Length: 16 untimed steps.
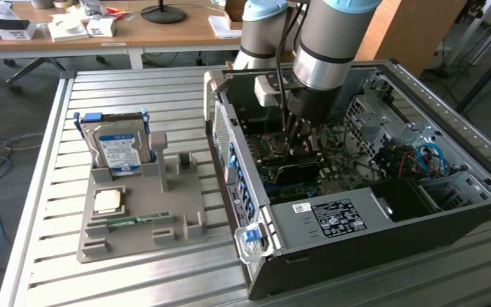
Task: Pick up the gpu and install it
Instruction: 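Press down on the gpu until it lock into place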
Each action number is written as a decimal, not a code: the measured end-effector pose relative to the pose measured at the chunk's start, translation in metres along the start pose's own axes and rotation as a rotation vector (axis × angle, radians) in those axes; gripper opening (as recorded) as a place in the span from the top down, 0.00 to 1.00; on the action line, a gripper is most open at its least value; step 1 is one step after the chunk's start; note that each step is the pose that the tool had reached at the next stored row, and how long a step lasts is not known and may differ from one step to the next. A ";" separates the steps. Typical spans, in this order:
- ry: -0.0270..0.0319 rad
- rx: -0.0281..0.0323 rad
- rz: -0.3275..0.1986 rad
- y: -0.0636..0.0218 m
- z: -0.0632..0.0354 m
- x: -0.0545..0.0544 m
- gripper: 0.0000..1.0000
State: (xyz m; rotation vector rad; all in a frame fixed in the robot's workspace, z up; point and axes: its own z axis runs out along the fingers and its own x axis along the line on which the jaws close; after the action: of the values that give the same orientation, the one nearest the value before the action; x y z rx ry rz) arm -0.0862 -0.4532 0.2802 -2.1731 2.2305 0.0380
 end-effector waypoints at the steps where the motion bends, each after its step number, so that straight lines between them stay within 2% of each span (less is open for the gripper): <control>1: 0.0001 0.0000 0.000 0.0000 -0.0164 -0.001 0.89; 2: 0.0001 0.0000 0.000 -0.0001 -0.0294 -0.001 0.89; 3: 0.0000 0.0000 0.000 -0.0001 -0.0359 -0.001 0.89; 11: 0.0002 0.0000 0.000 -0.0026 -0.0361 -0.001 0.89; 16: 0.0001 0.0000 0.000 -0.0109 -0.0360 -0.002 0.89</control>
State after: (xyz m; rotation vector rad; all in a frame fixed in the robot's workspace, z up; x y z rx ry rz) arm -0.0754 -0.4532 0.3163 -2.1734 2.2304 0.0379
